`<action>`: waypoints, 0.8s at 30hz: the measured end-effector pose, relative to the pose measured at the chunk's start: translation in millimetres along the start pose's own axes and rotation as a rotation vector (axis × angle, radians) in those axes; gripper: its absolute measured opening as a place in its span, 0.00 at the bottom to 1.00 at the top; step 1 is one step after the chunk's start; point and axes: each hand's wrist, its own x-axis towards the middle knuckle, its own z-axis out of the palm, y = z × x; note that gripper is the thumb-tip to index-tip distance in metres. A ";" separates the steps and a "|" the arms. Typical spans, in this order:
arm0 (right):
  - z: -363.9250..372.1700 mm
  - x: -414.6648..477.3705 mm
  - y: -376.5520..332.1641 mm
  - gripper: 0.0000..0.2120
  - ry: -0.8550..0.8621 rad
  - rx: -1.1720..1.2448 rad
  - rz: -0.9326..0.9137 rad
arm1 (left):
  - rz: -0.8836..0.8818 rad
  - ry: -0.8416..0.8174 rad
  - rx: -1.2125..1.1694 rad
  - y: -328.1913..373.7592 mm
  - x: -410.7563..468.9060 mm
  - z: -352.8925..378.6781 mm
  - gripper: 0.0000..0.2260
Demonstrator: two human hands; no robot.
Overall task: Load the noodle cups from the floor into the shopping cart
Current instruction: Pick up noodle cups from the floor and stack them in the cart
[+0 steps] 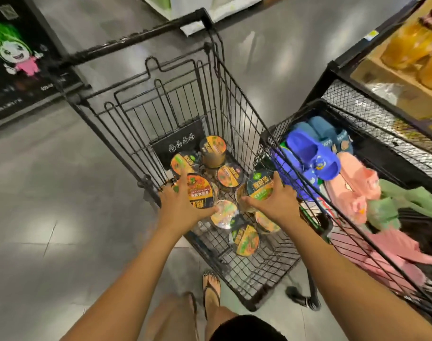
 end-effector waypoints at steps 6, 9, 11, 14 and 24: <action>30.6 73.8 -27.2 0.61 -0.035 -0.055 0.077 | 0.047 -0.184 0.135 -10.6 78.8 32.6 0.56; 49.1 109.8 -39.0 0.61 -0.081 -0.081 0.146 | 0.112 -0.267 0.244 -17.8 120.9 50.0 0.56; 62.1 132.6 -48.2 0.60 -0.107 -0.094 0.181 | 0.157 -0.291 0.328 -22.7 145.9 60.8 0.55; 82.6 162.6 -58.5 0.61 -0.087 -0.123 0.199 | 0.231 -0.319 0.399 -30.8 174.6 78.5 0.55; 129.6 211.4 -67.7 0.61 -0.091 -0.233 0.082 | 0.291 -0.401 0.443 -53.5 207.3 118.5 0.57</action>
